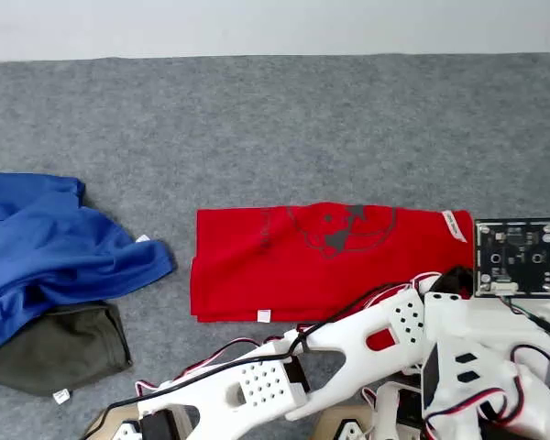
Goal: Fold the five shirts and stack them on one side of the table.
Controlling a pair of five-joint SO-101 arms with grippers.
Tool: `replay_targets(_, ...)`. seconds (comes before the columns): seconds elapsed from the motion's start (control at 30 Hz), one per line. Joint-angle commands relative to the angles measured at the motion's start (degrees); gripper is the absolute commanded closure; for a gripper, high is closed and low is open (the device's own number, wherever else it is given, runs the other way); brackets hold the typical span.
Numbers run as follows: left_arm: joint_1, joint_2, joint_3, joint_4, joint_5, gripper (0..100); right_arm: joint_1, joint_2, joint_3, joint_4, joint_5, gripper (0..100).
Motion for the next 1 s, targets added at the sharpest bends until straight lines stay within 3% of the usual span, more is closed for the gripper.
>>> replay_targets(0.0,-0.44,-0.62,-0.92,1.67,-0.44,80,-0.4,1.54,-0.18,0.57,-0.62,97.9)
replay_targets(0.73,-0.35,0.62,-1.19,1.76,-3.43,99,-0.4,1.54,-0.35,0.22,-0.35,97.9)
replay_targets(0.97,-0.35,-3.16,-1.63,1.76,-3.78,99,-0.4,1.54,-0.35,0.22,-0.35,97.9)
